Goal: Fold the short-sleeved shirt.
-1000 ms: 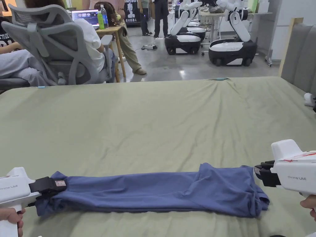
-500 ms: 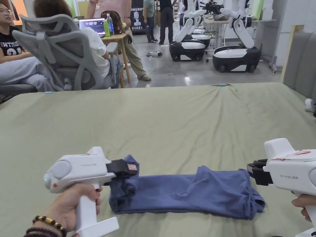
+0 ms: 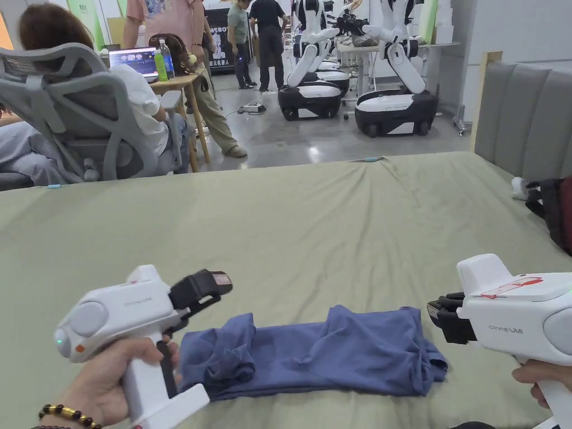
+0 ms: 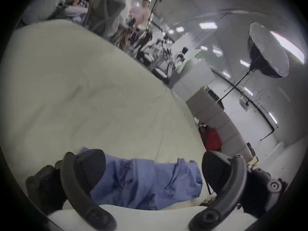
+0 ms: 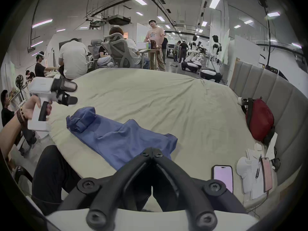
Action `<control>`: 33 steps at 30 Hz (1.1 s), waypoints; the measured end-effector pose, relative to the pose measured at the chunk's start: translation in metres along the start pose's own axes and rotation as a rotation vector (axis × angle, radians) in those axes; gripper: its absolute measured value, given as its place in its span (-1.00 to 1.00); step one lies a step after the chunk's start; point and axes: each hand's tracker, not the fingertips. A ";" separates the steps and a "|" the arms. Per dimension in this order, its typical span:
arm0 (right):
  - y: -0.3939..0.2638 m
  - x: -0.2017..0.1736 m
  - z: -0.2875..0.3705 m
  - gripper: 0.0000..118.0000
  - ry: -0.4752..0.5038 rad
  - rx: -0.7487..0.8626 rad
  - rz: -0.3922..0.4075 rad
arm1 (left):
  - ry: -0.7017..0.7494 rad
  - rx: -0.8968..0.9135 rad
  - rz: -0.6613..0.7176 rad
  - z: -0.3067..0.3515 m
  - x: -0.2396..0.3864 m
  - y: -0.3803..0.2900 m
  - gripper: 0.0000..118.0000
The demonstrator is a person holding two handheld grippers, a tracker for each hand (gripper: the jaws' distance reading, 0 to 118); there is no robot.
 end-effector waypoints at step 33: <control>-0.002 -0.002 0.005 -1.00 -0.004 0.003 -0.003 | -0.016 -0.336 -0.162 -0.112 -0.014 -0.051 -1.00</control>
